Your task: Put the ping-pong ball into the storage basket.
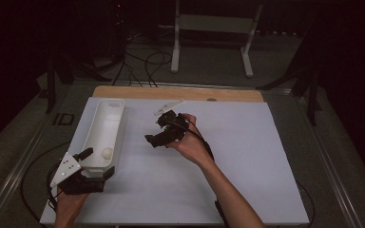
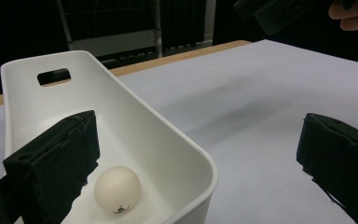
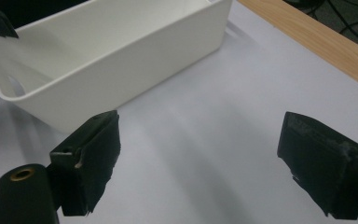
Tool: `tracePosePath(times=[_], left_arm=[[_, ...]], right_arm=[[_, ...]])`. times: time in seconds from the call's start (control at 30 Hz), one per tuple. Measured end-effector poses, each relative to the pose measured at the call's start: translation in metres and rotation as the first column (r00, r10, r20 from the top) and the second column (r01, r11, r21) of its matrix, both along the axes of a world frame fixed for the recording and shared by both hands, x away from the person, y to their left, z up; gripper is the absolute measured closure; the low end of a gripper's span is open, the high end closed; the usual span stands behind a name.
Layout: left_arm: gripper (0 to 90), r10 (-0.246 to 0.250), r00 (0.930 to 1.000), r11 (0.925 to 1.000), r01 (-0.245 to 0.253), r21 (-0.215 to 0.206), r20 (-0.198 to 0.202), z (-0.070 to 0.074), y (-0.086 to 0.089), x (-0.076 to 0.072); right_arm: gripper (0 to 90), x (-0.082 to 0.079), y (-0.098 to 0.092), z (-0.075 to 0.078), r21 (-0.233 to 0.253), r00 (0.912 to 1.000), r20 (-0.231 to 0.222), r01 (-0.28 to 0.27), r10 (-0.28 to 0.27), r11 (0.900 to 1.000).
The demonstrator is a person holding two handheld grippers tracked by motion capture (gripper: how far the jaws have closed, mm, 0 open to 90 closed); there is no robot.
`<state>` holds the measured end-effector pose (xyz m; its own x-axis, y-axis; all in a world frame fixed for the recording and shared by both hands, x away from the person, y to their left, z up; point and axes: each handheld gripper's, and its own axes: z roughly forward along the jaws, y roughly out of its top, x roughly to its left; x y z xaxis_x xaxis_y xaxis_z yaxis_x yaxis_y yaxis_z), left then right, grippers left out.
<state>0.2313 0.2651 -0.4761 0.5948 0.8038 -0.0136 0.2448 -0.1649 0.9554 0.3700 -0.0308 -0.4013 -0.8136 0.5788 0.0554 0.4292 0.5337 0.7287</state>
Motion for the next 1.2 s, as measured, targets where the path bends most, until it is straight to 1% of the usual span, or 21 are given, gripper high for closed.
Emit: tracePosePath(times=[0.13,0.27,0.47,0.73,1.2], left_arm=[[0.0,0.000,1.0000,1.0000,0.000,0.000,0.002,0.000,0.000,0.000],[0.0,-0.003,1.0000,1.0000,0.003,0.004,0.001,0.000,0.000,0.000],[0.0,0.000,1.0000,1.0000,0.000,0.001,0.002,0.000,0.000,0.000],[0.0,0.001,1.0000,1.0000,-0.001,0.001,0.002,0.000,0.000,0.000],[0.0,0.000,1.0000,1.0000,0.000,0.002,-0.001,0.000,-0.001,0.001]], right_arm=[[12.6,-0.001,-0.006,-0.003,-0.006,1.0000,0.000,0.005,-0.005,1.000],[12.6,-0.003,-0.014,-0.006,0.000,0.9998,-0.007,0.017,-0.017,1.000],[12.5,-0.005,-0.021,-0.010,0.008,0.9996,-0.016,0.023,-0.023,1.000],[12.6,-0.008,-0.037,-0.012,0.019,0.9989,-0.017,0.045,-0.045,0.999],[12.6,-0.012,-0.065,-0.018,0.018,0.9962,-0.018,0.085,-0.085,0.996]])
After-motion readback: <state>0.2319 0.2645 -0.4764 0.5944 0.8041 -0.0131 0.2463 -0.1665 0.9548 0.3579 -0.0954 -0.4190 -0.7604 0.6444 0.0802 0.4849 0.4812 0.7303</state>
